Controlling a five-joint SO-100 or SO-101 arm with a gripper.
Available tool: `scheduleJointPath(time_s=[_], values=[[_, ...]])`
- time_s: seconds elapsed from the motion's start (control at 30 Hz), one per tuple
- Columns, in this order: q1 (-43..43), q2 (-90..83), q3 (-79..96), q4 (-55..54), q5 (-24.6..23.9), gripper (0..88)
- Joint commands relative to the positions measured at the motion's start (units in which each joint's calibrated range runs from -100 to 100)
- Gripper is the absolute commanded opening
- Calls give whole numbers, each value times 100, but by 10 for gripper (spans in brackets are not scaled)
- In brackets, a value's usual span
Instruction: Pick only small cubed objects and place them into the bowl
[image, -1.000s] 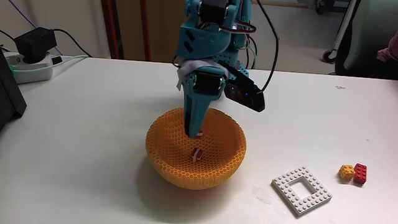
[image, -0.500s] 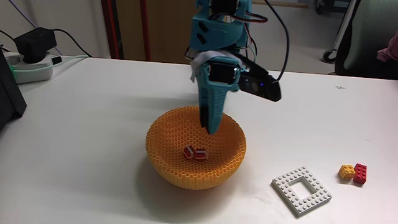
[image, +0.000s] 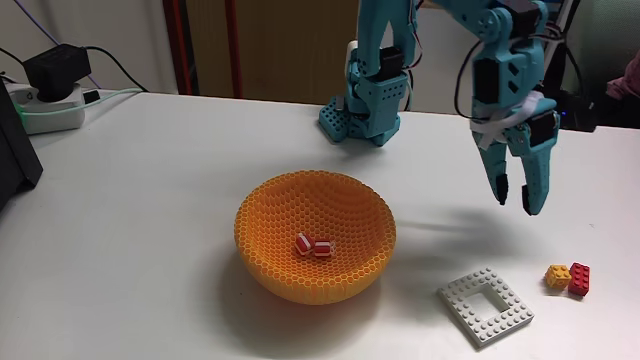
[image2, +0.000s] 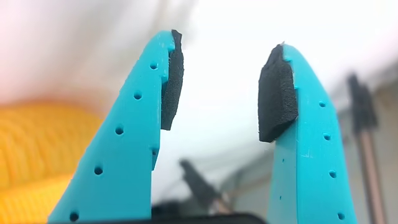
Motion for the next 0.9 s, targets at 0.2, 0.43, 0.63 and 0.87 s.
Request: scheduleJointPath(time_s=[0.2, 0.43, 0.63, 0.87], values=[[-352, 667, -219, -791, -640, 233], [-520, 1415, -690, -965, -991, 248], [-352, 1509, -1104, -1261, -1104, 239], [-342, 2106, -1413, -1625, -1309, 213]])
